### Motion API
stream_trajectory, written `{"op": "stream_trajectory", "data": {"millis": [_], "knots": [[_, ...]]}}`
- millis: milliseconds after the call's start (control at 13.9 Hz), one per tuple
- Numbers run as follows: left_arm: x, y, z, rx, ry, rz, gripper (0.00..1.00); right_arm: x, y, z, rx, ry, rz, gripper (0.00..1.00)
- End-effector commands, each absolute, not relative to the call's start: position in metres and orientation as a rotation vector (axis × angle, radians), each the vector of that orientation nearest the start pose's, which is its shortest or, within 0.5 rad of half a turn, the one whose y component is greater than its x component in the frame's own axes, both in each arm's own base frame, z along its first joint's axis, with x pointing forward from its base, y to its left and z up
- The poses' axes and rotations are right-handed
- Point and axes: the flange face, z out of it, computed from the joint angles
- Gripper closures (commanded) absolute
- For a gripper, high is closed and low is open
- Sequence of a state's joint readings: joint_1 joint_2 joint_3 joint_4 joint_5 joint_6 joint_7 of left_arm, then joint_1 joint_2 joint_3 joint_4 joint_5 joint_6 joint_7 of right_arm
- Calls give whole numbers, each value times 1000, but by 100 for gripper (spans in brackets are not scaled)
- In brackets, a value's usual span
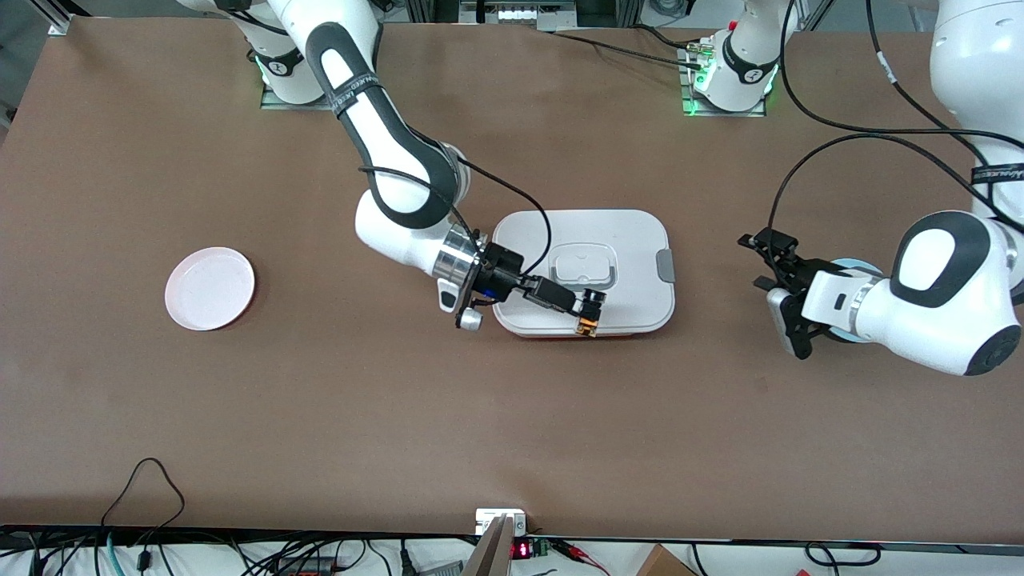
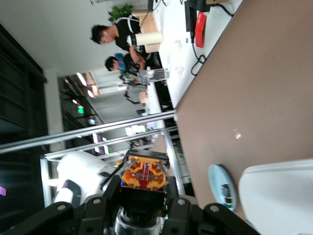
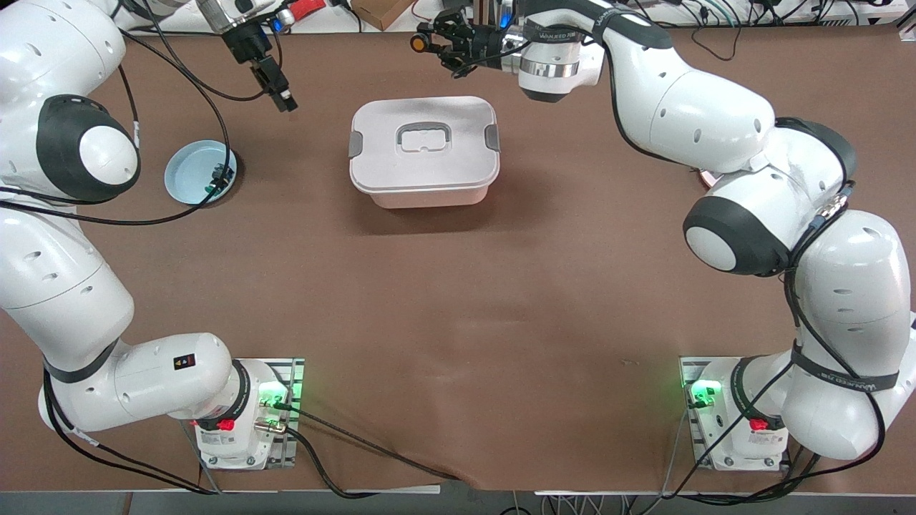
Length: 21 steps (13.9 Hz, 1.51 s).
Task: Transfer orange switch to right arm and place
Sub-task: 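Carry the switch toward the white plate while the left gripper withdraws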
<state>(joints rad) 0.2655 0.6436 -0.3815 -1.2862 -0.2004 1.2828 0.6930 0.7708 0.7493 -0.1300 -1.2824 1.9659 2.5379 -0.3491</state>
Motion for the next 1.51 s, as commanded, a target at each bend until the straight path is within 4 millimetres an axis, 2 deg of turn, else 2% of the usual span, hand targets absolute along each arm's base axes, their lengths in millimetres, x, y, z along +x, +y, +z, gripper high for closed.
{"op": "stream_trajectory", "data": {"millis": [0, 144, 288, 360, 432, 504, 719, 791, 935, 1007, 1079, 1223, 1295, 1439], "knots": [[647, -44, 395, 2467, -967, -683, 0, 617, 463, 375, -1855, 346, -131, 100], [646, -46, 405, 2570, -951, -722, 0, 626, 447, 396, -1949, 276, -115, 100], [641, -42, 432, 2742, -926, -763, 0, 638, 424, 415, -2025, 216, -89, 100], [639, -51, 447, 2824, -909, -763, 0, 643, 411, 425, -2057, 183, -78, 100], [635, -52, 457, 2888, -866, -786, 0, 647, 397, 436, -2086, 137, -65, 100], [632, -54, 466, 2935, -828, -814, 0, 651, 380, 444, -2123, 90, -48, 100], [624, -29, 518, 3058, -677, -694, 0, 655, 306, 477, -2294, -66, 18, 100], [618, -34, 531, 3107, -598, -617, 0, 653, 280, 486, -2360, -113, 63, 100], [601, -32, 549, 3160, -185, -409, 0, 641, 226, 514, -2526, -200, 127, 100], [593, -22, 554, 3141, -11, -306, 0, 633, 201, 529, -2606, -238, 147, 100], [586, -18, 557, 3144, 1, -210, 0, 625, 173, 542, -2699, -273, 161, 100], [568, -25, 561, 3157, -18, -48, 0, 605, 128, 558, -2859, -376, 160, 100], [564, -24, 560, 3158, -17, 15, 0, 592, 102, 562, -2911, -401, 159, 100], [564, -19, 551, 3156, -2, 8, 0, 570, 52, 559, -2985, -453, 160, 100]]}}
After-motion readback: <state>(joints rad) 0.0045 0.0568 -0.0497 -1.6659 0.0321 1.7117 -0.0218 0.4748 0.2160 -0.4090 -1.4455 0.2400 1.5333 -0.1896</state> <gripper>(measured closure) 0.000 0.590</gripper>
